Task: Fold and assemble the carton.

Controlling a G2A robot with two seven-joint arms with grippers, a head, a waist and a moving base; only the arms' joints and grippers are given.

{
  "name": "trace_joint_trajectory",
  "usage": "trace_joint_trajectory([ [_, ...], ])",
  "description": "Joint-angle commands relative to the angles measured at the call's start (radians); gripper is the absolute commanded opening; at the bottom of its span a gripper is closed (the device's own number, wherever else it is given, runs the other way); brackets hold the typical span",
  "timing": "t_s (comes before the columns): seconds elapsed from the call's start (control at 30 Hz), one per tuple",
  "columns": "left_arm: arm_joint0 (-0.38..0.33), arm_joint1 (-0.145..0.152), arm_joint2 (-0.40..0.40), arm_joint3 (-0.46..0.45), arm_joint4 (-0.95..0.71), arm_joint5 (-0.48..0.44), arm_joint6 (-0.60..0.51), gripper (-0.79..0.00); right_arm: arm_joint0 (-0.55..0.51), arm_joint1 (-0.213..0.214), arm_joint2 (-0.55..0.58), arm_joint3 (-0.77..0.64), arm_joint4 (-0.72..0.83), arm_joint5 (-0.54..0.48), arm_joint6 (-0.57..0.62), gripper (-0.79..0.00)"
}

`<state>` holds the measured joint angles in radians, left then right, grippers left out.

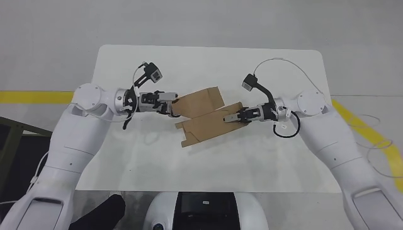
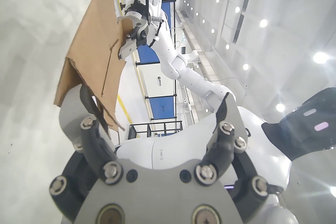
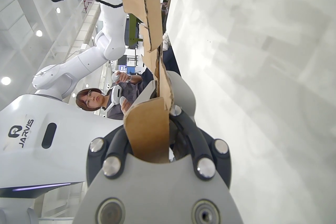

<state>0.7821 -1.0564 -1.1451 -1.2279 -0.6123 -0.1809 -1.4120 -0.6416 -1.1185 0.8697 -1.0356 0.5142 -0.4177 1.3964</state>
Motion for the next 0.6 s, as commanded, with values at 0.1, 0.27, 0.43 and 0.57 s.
trace_joint_trajectory([
  [0.1, -0.003, 0.000, 0.008, 0.004, 0.019, 0.001, 0.007, 0.000, -0.004, 0.000, 0.007, -0.009, -0.004, 0.004, -0.002, -0.785],
  [0.27, -0.004, 0.000, 0.010, 0.006, 0.021, 0.004, 0.009, 0.000, -0.008, 0.001, 0.013, -0.018, -0.011, 0.009, -0.004, -0.785],
  [0.43, -0.005, -0.001, 0.015, 0.011, 0.021, 0.013, 0.003, 0.000, -0.012, 0.000, 0.019, -0.024, -0.008, 0.014, -0.001, -0.785],
  [0.57, -0.009, -0.002, 0.022, 0.021, 0.031, 0.018, 0.006, -0.049, -0.013, 0.000, 0.022, -0.025, -0.012, 0.016, 0.000, -0.785],
])
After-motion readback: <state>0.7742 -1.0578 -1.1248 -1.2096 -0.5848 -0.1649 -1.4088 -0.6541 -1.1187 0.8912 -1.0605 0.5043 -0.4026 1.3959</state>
